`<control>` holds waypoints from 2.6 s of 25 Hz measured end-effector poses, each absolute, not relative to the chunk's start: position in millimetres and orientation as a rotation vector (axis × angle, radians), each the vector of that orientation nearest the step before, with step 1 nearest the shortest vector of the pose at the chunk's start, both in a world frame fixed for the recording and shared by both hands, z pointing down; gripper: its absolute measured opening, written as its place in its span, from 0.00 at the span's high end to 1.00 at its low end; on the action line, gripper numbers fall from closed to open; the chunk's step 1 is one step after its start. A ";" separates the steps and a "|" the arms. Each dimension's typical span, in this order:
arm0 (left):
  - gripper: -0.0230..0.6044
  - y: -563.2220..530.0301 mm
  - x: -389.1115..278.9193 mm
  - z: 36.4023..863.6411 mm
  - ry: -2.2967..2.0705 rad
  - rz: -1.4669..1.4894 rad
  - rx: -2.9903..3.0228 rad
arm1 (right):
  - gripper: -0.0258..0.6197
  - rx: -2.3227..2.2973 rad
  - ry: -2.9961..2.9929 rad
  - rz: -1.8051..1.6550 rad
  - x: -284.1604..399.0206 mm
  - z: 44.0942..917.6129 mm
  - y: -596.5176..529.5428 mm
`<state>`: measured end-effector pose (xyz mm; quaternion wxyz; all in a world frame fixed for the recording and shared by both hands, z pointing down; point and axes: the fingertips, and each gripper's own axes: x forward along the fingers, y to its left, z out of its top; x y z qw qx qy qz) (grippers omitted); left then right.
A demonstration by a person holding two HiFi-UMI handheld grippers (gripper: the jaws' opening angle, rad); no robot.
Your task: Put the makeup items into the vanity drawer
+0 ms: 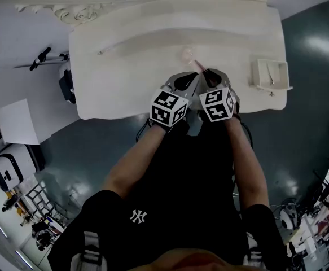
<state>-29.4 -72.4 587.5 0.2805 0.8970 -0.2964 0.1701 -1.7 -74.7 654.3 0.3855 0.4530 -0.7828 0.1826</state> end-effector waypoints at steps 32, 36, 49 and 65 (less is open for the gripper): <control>0.96 -27.1 63.3 481.2 -0.521 0.399 2.551 | 0.84 1.592 -1.896 0.589 103.3 520.3 -20.1; 0.96 -20.5 86.7 469.7 -0.469 0.399 2.579 | 0.84 1.650 -1.872 0.571 131.2 506.1 -13.7; 0.96 -25.7 154.1 465.3 -0.390 0.426 2.598 | 0.84 1.589 -1.804 0.484 210.2 509.8 -15.0; 0.96 -68.2 188.0 493.6 -0.491 0.469 2.533 | 0.84 1.109 -1.786 0.199 230.9 567.5 -42.8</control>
